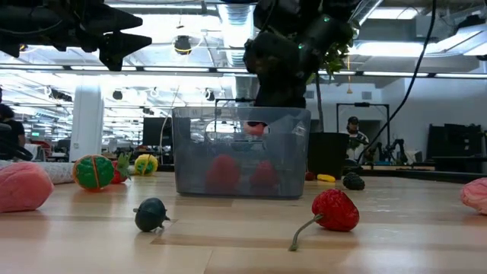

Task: Pick and placing Produce into tupperware
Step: Put the top right peach into the bin, then put the bottom strawberry into the bin

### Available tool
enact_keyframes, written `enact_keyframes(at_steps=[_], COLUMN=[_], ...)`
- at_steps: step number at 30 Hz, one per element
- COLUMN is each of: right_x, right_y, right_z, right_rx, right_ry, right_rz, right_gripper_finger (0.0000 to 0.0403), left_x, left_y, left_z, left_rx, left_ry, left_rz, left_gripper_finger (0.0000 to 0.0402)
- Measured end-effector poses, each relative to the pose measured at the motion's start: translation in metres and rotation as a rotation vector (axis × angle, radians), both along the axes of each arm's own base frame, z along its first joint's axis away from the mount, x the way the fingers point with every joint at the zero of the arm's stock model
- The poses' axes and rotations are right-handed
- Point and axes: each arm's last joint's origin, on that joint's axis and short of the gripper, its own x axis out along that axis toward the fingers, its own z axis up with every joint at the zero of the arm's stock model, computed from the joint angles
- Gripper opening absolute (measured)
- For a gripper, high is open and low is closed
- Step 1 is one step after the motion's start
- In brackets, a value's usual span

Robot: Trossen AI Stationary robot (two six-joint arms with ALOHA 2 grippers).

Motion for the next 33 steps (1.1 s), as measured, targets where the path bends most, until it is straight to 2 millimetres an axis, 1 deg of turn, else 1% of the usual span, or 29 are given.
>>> enact_keyframes(at_steps=[2,4,17,19,23,27,30,33], right_x=[0.006,0.003,0.005,0.003,-0.002,-0.011,-0.022,-0.033], right_y=[0.000,0.000,-0.002,-0.002,0.001,0.007,0.016,0.026], right_z=[-0.003,-0.007,-0.005,-0.001,0.018,0.044,0.065,0.085], right_rx=[0.003,0.005,-0.005,-0.005,-0.018,-0.032,-0.048,-0.053], right_ry=[-0.021,0.011,-0.012,-0.019,-0.080,-0.154,-0.213,-0.274], right_rz=[0.003,0.004,0.014,0.014,0.033,0.065,0.105,0.139], right_gripper_finger=[0.0126,0.0135,0.0184,0.0190,0.0198,0.0197,0.0193,0.0189], left_x=[0.000,0.000,0.000,0.000,0.000,0.000,0.000,-0.001], left_y=[0.000,0.000,0.000,0.000,0.000,0.001,0.003,0.006], left_z=[0.000,0.000,-0.002,-0.002,-0.002,-0.002,-0.003,-0.009], left_rx=[0.000,-0.001,-0.002,-0.002,-0.011,-0.060,-0.109,-0.122], left_ry=[0.003,0.006,0.025,0.025,0.024,0.020,0.019,0.071], left_rz=[0.001,0.001,0.007,0.007,0.006,0.015,0.091,0.204], left_gripper_finger=[0.0226,0.0226,0.0226,0.0226,0.0226,0.0226,0.0226,0.0226])
